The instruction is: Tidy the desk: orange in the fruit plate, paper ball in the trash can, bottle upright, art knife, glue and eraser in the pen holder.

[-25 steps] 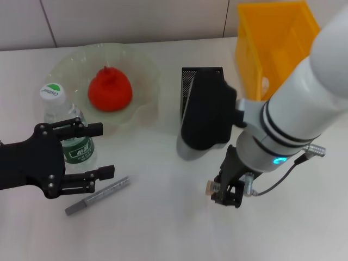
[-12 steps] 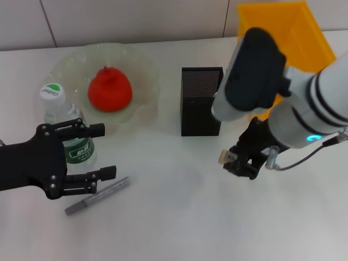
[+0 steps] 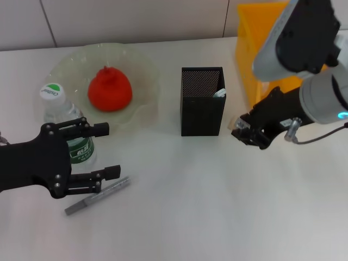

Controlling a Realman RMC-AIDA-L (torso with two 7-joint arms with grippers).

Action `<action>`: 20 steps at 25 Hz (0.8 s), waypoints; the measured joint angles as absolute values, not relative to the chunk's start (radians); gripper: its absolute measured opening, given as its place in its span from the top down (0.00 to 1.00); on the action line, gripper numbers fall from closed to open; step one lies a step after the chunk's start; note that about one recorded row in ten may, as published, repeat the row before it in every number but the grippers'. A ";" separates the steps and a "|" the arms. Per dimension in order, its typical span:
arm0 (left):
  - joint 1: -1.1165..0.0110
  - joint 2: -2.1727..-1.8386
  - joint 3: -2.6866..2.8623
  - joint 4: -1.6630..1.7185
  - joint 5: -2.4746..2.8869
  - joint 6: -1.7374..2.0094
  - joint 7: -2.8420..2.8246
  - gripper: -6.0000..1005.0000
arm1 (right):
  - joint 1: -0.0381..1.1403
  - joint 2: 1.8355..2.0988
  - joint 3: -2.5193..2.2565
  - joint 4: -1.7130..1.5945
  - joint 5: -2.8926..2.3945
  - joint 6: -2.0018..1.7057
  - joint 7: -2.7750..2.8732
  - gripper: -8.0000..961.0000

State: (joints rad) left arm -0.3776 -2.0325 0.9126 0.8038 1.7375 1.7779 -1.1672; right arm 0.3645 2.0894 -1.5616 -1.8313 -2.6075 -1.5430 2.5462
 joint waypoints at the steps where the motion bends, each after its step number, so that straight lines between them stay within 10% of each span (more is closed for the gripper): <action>1: -0.379 -2.034 0.913 0.804 1.738 1.778 -1.166 0.22 | 0.360 2.089 -1.551 -1.834 -2.595 -1.535 2.542 0.67; 20: -0.382 -2.048 0.913 0.798 1.733 1.774 -1.156 0.23 | 0.292 2.083 -1.250 -1.697 -2.118 -1.354 2.273 0.65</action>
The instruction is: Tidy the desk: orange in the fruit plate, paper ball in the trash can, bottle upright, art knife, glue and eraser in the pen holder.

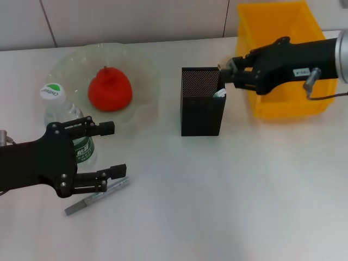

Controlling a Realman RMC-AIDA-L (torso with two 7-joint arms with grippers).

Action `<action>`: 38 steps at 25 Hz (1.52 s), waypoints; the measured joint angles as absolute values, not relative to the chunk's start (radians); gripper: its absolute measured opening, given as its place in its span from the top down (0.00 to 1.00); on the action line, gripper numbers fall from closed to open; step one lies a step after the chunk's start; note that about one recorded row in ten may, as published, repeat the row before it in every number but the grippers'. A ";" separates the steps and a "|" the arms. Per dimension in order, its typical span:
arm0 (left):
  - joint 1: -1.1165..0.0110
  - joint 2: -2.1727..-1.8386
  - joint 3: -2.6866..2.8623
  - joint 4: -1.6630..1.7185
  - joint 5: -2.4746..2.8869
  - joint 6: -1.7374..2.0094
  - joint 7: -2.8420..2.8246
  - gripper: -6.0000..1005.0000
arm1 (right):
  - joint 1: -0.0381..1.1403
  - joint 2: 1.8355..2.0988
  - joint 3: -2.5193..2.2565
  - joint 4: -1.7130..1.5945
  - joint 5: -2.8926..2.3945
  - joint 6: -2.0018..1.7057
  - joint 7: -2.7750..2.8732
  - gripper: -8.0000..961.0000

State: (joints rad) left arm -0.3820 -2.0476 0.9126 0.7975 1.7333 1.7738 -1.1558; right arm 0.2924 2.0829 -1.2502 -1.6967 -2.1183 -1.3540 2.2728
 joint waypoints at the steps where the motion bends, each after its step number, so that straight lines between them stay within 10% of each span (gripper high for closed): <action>1: -0.382 -2.048 0.913 0.798 1.733 1.774 -1.156 0.23 | 0.294 2.083 -1.230 -1.671 -2.083 -1.352 2.249 0.65; 38: -0.379 -2.060 0.917 0.794 1.738 1.769 -1.143 0.24 | 0.618 2.044 -0.939 -0.928 -1.965 -1.330 1.890 0.61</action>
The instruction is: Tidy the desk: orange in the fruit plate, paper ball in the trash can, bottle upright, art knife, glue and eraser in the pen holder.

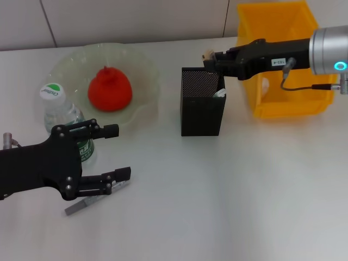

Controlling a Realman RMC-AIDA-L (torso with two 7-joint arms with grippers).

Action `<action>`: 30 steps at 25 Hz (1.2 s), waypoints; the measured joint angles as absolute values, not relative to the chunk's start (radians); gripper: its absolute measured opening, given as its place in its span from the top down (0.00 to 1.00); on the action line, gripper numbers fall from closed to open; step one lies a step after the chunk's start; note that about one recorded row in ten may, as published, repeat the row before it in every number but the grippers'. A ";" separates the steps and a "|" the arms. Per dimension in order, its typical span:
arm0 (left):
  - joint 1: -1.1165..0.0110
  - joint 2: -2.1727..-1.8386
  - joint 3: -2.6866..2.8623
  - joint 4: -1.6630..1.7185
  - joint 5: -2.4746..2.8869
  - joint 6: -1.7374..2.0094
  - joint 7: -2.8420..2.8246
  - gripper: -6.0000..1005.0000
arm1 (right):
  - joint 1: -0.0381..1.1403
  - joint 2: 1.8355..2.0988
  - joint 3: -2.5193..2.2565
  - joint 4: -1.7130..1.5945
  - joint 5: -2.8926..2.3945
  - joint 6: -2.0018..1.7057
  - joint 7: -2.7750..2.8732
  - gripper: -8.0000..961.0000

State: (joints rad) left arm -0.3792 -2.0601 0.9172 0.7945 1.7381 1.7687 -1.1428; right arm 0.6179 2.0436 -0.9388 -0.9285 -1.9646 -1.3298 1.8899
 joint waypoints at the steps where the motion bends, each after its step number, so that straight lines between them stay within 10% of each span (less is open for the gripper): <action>1: -0.380 -2.060 0.917 0.795 1.738 1.769 -1.143 0.24 | 0.622 2.045 -0.939 -0.921 -1.969 -1.322 1.888 0.61; 30: -0.379 -2.060 0.922 0.795 1.738 1.767 -1.141 0.25 | 0.653 2.073 -0.943 -0.855 -2.030 -1.240 1.868 0.58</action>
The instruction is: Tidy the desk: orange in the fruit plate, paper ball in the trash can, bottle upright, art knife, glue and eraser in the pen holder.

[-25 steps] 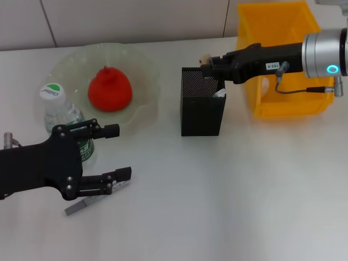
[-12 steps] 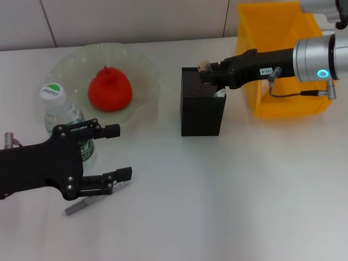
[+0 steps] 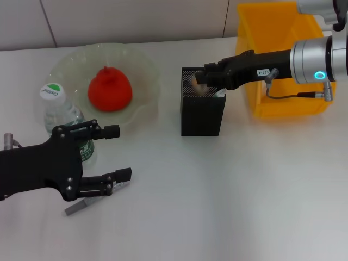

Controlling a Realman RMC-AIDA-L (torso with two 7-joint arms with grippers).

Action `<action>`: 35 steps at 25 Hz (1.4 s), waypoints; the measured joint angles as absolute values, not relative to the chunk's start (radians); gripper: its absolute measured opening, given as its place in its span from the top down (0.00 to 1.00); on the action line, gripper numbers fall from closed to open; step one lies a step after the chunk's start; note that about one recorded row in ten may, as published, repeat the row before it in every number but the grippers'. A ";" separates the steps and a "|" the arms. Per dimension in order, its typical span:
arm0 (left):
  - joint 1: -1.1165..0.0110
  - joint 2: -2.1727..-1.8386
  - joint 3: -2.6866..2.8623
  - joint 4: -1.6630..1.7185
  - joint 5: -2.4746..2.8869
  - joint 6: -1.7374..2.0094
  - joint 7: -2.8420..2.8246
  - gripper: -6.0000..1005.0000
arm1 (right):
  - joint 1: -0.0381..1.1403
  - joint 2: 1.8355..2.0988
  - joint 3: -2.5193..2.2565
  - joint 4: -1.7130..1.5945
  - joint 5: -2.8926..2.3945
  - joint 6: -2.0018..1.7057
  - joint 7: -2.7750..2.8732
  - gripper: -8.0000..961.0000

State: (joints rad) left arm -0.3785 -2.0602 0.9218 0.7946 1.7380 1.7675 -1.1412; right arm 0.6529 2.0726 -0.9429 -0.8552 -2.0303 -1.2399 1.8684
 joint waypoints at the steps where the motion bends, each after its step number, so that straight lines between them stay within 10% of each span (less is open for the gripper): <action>1: -0.378 -2.060 0.922 0.795 1.738 1.768 -1.141 0.25 | 0.652 2.074 -0.942 -0.857 -2.030 -1.239 1.867 0.58; 16: -0.371 -2.060 0.923 0.794 1.738 1.768 -1.141 0.25 | 0.603 2.074 -0.934 -0.859 -1.850 -1.248 1.753 0.28; 35: -0.372 -2.060 0.866 0.795 1.727 1.766 -1.171 0.26 | 0.394 2.063 -0.909 -0.965 -1.791 -1.496 1.531 0.21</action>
State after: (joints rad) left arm -0.3717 -2.0603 0.8655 0.7952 1.7272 1.7657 -1.1709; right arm 0.3941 2.0634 -0.9094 -0.9650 -1.7910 -1.4957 1.5311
